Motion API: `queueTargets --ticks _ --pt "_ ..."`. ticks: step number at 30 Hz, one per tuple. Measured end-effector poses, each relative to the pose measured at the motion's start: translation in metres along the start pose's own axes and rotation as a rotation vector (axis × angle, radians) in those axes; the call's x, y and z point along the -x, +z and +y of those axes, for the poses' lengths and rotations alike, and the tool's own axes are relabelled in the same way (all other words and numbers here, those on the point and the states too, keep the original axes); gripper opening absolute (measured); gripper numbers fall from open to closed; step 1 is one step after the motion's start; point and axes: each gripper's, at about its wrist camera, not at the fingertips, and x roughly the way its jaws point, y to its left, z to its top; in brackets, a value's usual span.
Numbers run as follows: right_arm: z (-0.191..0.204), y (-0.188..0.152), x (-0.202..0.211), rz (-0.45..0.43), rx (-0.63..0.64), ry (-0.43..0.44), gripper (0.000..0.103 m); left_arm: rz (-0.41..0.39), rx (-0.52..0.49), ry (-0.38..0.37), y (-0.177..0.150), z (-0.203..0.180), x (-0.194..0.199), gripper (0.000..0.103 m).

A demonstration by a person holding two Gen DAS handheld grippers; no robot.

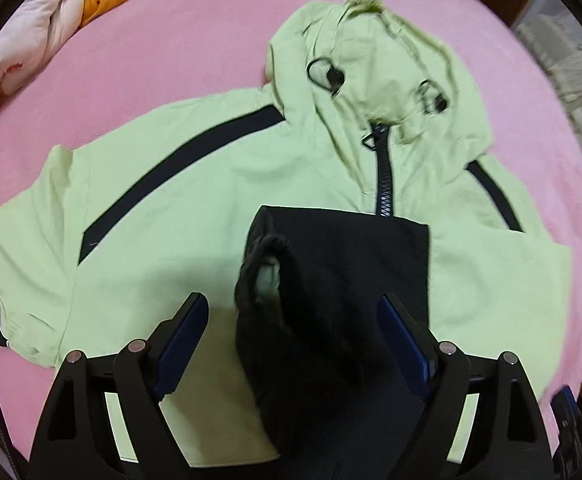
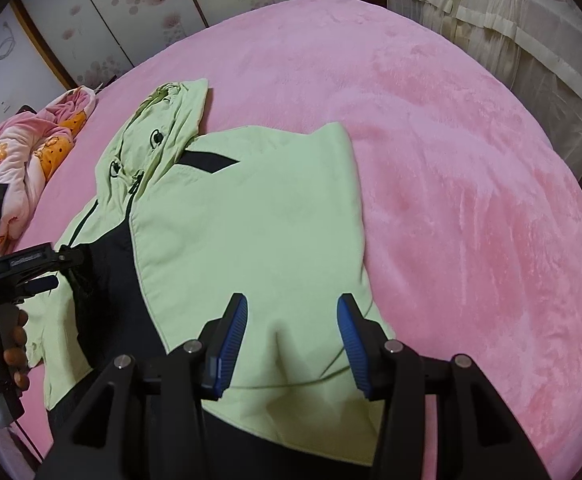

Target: Fold large clothes

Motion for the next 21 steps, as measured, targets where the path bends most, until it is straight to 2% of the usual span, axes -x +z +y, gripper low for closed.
queueTargets --ticks 5,8,13,16,18,21 --pt "-0.01 0.015 -0.006 -0.02 -0.004 -0.031 0.047 0.046 0.017 0.104 0.007 0.005 -0.017 0.085" --pt "-0.025 0.029 -0.016 0.0 -0.044 -0.014 0.047 0.067 0.004 0.092 0.005 0.022 -0.019 0.085" --pt "-0.043 0.056 -0.04 0.028 -0.096 0.029 0.047 0.048 0.009 0.082 0.002 0.069 -0.007 0.085" --pt "-0.044 0.072 -0.057 0.041 -0.091 0.047 0.047 0.054 0.053 0.033 0.004 0.092 -0.005 0.085" --pt "-0.043 0.079 -0.068 0.053 -0.085 0.042 0.047 0.057 0.108 -0.04 0.006 0.104 -0.004 0.084" --pt "-0.045 0.086 -0.087 0.087 -0.1 0.055 0.047 0.091 0.124 -0.117 0.011 0.104 -0.009 0.085"
